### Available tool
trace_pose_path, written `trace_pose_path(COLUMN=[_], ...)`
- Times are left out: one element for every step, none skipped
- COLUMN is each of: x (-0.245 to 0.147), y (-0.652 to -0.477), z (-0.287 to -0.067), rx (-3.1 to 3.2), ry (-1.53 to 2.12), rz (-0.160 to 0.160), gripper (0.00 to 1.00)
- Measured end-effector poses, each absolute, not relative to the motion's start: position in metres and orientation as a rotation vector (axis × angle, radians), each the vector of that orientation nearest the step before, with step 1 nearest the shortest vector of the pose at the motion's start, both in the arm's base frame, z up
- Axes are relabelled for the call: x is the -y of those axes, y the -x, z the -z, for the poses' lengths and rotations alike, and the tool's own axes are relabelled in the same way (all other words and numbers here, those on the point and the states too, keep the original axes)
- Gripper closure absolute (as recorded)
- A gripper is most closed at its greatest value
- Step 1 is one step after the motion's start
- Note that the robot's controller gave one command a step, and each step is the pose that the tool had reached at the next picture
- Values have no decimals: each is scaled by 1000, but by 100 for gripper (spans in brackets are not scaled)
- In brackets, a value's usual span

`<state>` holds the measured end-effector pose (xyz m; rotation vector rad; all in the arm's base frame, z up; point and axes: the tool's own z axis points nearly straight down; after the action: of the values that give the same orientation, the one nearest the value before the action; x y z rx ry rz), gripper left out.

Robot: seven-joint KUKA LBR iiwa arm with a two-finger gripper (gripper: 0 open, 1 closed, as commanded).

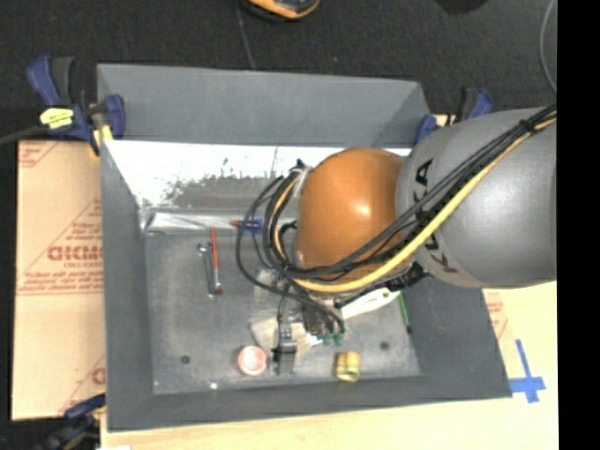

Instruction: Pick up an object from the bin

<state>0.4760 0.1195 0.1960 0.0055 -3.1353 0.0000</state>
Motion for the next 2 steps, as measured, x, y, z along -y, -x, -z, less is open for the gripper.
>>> trace_pose_path(x=[-119,-56], y=[-478,-484], z=[-200,-102], rx=[3143,3143], ry=[1,-164], rz=[2,1], gripper=[0,0])
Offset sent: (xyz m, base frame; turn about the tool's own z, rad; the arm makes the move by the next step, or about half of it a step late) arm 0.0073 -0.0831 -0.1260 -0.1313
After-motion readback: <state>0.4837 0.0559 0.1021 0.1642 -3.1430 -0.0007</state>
